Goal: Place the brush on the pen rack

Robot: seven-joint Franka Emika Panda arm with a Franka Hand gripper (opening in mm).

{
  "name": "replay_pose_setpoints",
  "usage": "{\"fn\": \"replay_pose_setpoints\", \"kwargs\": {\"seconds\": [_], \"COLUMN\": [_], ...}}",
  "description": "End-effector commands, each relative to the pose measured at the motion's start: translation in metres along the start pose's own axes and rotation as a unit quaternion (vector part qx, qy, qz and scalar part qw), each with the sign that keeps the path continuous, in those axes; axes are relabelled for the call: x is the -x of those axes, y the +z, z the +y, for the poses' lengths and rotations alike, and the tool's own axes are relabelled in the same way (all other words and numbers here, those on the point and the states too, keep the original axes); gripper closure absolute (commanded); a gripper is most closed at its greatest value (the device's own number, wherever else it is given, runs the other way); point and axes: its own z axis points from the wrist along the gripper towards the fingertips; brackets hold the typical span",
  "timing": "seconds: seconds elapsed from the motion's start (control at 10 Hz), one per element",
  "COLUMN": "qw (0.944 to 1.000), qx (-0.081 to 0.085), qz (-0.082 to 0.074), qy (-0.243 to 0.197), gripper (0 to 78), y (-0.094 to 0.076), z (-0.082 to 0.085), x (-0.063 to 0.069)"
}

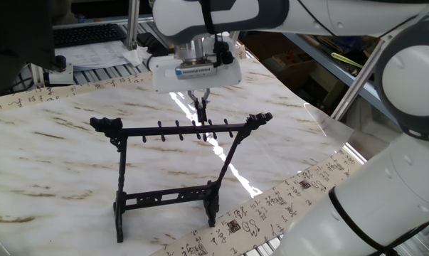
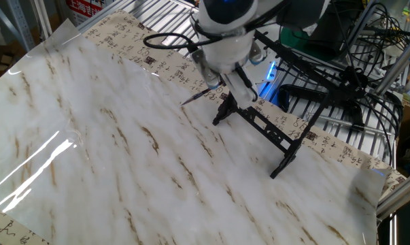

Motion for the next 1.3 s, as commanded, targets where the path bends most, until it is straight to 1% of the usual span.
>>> {"fn": "replay_pose_setpoints", "kwargs": {"seconds": [0.1, 0.2, 0.3, 0.5, 1.0, 1.3], "qw": [1.0000, 1.0000, 1.0000, 0.9999, 0.9993, 0.9991], "qx": [0.000, 0.000, 0.002, 0.004, 0.009, 0.009], "qz": [-0.006, -0.006, -0.008, -0.013, -0.033, -0.037], "qy": [0.001, 0.001, 0.003, 0.009, 0.017, 0.019], "gripper": [76.4, 76.4, 76.4, 76.4, 76.4, 76.4], "y": [0.003, 0.005, 0.007, 0.008, 0.009, 0.010], "z": [0.001, 0.001, 0.000, 0.001, 0.003, 0.003], "x": [-0.004, -0.006, -0.010, -0.013, -0.014, -0.015]}}
